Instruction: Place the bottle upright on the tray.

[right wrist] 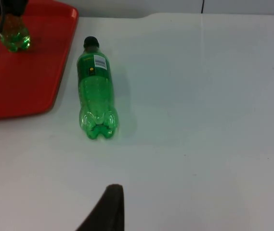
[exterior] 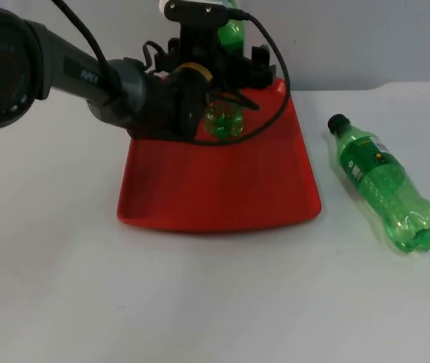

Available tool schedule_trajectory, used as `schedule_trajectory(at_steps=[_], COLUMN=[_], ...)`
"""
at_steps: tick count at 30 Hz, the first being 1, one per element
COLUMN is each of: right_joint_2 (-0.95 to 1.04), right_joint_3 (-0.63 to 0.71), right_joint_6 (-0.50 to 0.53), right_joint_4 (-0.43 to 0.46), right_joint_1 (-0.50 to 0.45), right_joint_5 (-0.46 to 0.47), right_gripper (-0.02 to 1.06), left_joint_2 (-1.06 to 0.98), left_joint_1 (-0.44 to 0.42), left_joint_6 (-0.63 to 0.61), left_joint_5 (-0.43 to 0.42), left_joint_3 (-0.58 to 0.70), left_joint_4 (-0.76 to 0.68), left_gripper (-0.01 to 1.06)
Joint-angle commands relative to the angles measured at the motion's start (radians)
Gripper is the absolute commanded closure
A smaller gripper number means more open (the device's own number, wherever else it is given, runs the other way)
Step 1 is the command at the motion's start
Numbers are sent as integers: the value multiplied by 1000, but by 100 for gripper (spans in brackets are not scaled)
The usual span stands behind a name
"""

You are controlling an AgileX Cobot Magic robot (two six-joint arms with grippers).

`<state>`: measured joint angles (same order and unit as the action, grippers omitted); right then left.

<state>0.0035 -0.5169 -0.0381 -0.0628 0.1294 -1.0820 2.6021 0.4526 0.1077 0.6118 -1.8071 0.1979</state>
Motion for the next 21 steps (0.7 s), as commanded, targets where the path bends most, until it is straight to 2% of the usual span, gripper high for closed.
schedule_trajectory(at_steps=[1, 6, 11, 13, 16, 21], right_joint_2=[-3, -3, -3, -3, -3, -3], right_joint_3=[2, 2, 2, 2, 2, 2], right_joint_6=[8, 8, 8, 8, 8, 8], right_joint_4=[-5, -5, -5, -5, -5, -5], right_joint_1=[-7, -7, -7, -7, -7, -7], right_joint_5=[3, 3, 3, 3, 3, 3], right_gripper=[0, 0, 0, 0, 0, 0], left_joint_2=[-30, -57, -87, -89, -101, -105], left_joint_1=[-1, -1, -1, -1, -1, -1], left_joint_6=[-8, -1, 11, 11, 18, 21], left_joint_5=[-50, -111, -228, -239, -312, -371], left_joint_3=[-1, -1, -1, -1, -1, -1], left_joint_4=[59, 59, 81, 81, 138, 212], left_gripper=[14, 14, 14, 14, 14, 14])
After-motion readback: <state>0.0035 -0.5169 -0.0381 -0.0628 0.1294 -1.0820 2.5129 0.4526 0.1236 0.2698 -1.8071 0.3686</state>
